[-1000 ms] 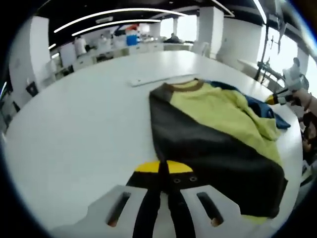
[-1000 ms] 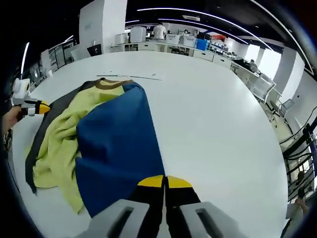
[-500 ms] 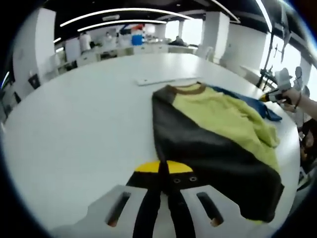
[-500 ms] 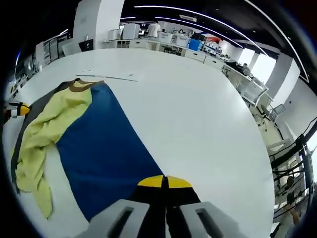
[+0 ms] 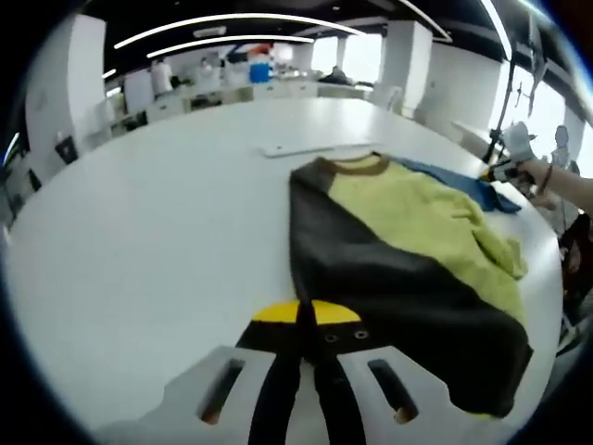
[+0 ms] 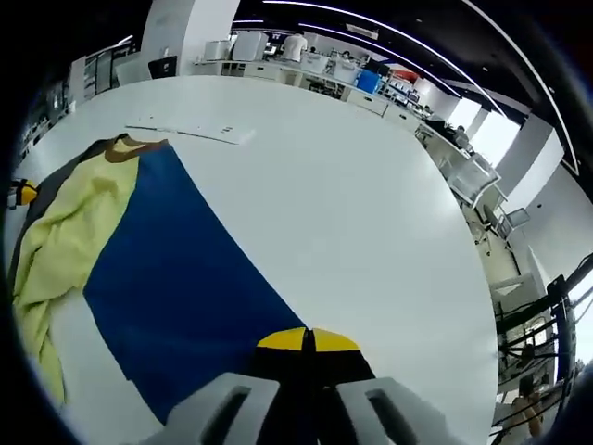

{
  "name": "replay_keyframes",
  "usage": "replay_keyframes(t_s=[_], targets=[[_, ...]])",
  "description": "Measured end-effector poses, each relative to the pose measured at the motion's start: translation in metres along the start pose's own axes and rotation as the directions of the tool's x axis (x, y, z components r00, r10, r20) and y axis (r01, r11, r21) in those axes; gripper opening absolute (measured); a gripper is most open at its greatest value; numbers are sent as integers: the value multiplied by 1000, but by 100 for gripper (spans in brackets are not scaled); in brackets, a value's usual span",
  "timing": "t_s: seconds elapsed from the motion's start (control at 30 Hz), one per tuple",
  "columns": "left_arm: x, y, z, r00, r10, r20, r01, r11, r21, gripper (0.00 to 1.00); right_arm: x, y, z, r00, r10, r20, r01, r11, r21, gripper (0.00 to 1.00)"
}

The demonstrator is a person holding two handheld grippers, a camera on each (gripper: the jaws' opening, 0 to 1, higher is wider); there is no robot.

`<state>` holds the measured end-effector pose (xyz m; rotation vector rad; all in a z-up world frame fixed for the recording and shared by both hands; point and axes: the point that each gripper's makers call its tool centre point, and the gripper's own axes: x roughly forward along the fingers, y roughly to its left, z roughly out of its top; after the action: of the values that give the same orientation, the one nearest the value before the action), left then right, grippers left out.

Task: Fold the garment on the visible template until the final outline fits inside the template.

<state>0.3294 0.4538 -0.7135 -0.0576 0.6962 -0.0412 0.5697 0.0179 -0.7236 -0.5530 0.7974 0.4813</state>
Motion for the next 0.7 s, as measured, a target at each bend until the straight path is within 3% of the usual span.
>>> replay_keyframes(t_s=[0.43,0.57,0.7], targets=[[-5,1,-3,999,35,-19,-34,998,51,4,3,-2,2,1000,5,-2,-5,1000,-6,0],[-12,3,1,999,51,-11,-50,998,47,7,0,-3,6,999,1,37,-6,993,120,0],[-22,-2,10,998,54,20,-55,997,48,12,-7,-6,12,998,-11,62,2,989,149,17]])
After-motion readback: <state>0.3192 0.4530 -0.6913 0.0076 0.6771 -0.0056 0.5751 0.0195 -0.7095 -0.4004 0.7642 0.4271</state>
